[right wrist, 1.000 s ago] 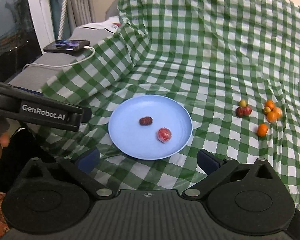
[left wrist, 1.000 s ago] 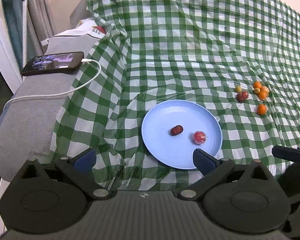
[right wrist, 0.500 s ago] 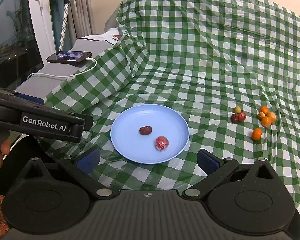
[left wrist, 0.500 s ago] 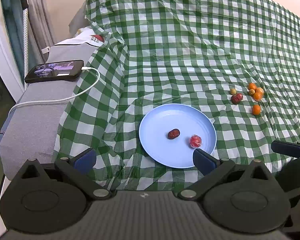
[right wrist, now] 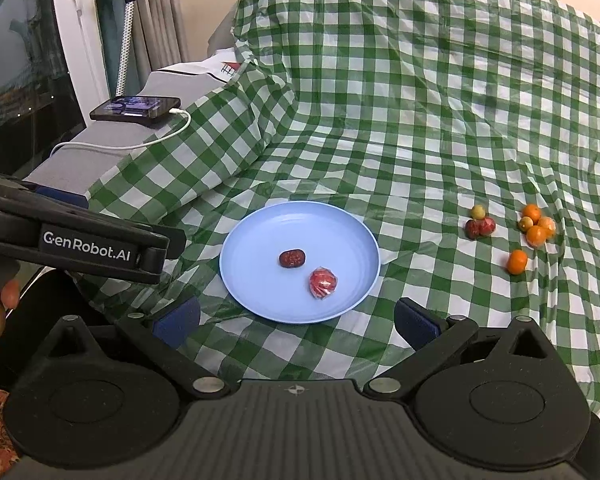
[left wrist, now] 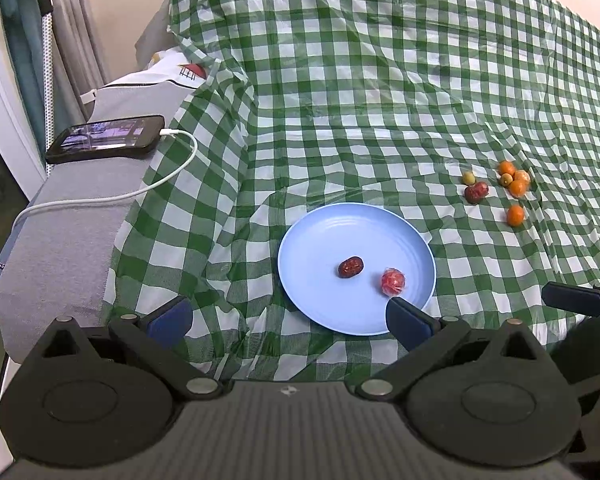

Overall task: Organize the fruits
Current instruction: 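Open both tools to drop the date and plum onto the plate, then grasp another red date with the left tool while the right tool grasps an orange, then carry the date and orange over the blue plate with both tools, then open both tools to release the date and orange onto the plate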

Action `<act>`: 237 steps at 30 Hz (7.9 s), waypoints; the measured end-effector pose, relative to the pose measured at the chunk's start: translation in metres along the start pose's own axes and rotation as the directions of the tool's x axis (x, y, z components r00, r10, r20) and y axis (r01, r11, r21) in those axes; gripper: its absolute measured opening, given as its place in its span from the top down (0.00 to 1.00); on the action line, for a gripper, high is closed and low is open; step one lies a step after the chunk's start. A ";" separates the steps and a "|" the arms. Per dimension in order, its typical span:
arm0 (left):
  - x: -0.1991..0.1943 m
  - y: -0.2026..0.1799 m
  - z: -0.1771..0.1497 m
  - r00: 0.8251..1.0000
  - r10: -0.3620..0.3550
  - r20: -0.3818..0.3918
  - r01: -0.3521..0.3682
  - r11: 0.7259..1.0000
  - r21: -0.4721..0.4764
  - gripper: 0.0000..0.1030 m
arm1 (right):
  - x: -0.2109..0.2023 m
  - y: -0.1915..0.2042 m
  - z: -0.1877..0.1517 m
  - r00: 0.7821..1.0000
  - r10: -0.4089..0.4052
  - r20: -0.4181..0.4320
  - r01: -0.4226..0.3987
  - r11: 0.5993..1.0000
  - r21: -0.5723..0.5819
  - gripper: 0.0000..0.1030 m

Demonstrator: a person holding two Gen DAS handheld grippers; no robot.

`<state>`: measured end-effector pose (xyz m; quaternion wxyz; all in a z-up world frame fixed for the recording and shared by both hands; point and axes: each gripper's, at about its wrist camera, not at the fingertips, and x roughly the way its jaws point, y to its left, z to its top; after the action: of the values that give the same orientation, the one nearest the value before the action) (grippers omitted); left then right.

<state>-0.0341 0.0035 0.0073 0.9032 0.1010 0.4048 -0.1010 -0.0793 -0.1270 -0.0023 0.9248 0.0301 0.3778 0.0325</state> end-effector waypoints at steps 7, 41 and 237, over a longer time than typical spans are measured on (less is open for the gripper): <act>0.008 0.000 0.003 1.000 0.003 -0.017 -0.003 1.000 0.005 0.00 | 0.006 -0.005 0.002 1.000 0.004 -0.015 -0.004 1.000 0.016 0.01; 0.088 -0.078 0.065 0.993 -0.057 -0.108 0.068 0.992 0.106 0.00 | 0.054 -0.125 -0.001 0.974 -0.225 -0.031 0.225 0.944 0.240 0.01; -0.003 -0.005 -0.002 0.996 -0.094 0.013 0.094 0.995 -0.018 0.00 | -0.009 -0.003 0.001 0.999 -0.026 0.032 0.027 0.999 -0.019 0.01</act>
<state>-0.0389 -0.0001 0.0081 0.9008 0.0729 0.4045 -0.1402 -0.0848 -0.1307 0.0041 0.9312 0.0168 0.3633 0.0235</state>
